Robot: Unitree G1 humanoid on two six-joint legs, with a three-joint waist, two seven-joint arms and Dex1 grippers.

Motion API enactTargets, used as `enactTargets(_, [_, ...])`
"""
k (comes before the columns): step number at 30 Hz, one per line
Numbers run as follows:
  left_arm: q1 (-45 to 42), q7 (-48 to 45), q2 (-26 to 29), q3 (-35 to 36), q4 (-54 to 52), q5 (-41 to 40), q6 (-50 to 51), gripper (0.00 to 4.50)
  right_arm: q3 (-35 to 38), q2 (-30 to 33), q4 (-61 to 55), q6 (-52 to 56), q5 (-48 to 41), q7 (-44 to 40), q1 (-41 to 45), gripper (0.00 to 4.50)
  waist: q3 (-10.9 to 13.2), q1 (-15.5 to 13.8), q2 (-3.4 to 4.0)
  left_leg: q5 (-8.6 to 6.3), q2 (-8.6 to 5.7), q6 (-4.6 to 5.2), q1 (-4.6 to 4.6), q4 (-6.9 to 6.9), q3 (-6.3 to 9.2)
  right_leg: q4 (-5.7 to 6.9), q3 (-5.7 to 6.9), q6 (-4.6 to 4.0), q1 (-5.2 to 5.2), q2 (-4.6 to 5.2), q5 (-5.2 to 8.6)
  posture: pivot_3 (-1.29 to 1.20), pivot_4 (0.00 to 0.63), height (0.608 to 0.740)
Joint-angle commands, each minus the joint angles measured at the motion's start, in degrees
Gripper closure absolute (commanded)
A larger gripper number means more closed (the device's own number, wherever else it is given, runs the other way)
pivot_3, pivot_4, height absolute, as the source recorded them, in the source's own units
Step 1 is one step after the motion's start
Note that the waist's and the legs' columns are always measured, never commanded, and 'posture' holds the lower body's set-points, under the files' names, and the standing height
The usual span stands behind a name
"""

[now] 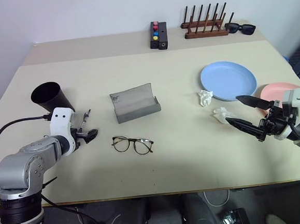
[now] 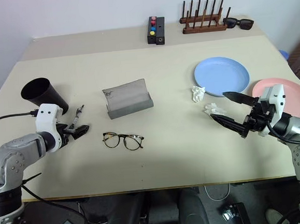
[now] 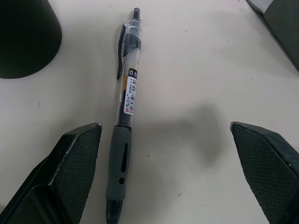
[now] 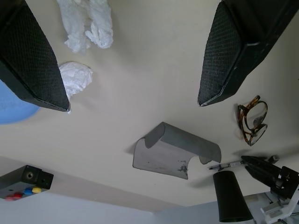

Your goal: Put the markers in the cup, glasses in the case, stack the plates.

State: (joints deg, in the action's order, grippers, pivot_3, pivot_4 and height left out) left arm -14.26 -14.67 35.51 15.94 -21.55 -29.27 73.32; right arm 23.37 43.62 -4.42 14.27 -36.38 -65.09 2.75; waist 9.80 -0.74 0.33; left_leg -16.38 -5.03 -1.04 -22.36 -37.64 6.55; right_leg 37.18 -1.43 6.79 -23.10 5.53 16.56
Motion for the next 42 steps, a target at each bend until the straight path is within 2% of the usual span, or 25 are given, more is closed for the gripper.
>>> enactTargets(1, [0.4, -0.7, 1.2, 1.1, -2.7, 0.1, 0.3, 0.00, 1.1, -0.1, -1.9, -0.3, -1.3, 0.3, 0.3, 0.03, 0.0, 0.0, 0.00, 0.00, 0.00, 0.00, 0.00, 0.00, 0.00, 0.00, 0.00, 0.00, 0.00, 0.00, 0.00, 0.00, 0.150, 0.740])
enactTargets(15, [-0.9, 0.9, 1.1, -0.9, -0.9, 2.0, 4.1, 0.00, 1.2, 0.0, -2.8, 0.4, -1.8, 1.1, -0.2, 0.03, 0.0, 0.0, 0.00, 0.00, 0.00, 0.00, 0.00, 0.00, 0.00, 0.01, 0.00, 0.00, 0.00, 0.00, 0.00, 0.00, 0.150, 0.740])
enactTargets(24, [-6.2, 2.0, 0.8, -1.6, 6.5, 4.9, 4.1, 0.00, 1.4, 0.2, -3.1, 0.4, -1.8, 1.7, -0.5, 0.03, 0.0, 0.0, 0.00, 0.01, -0.01, -0.01, 0.01, -0.02, 0.02, 0.07, 0.01, 0.01, -0.01, -0.02, 0.00, 0.00, 0.150, 0.740])
enactTargets(36, [-15.7, -3.7, 3.8, -9.1, 21.3, 7.9, -0.6, 0.00, 1.5, -0.3, -3.7, -0.4, -1.5, 2.7, -1.5, 0.03, 0.0, -0.1, 0.01, 0.05, -0.03, -0.07, 0.01, -0.06, 0.03, 0.15, 0.02, 0.02, -0.01, -0.02, -0.01, 0.00, 0.150, 0.740])
enactTargets(42, [-15.9, -7.8, 5.0, -11.1, 20.6, 7.0, 0.8, 0.00, 2.2, -0.1, -4.0, -0.7, -1.6, 3.1, -2.6, 0.03, 0.0, 0.0, 0.01, 0.06, -0.05, -0.08, 0.01, -0.07, 0.03, 0.17, 0.02, 0.03, -0.02, 0.00, -0.01, 0.00, 0.150, 0.740])
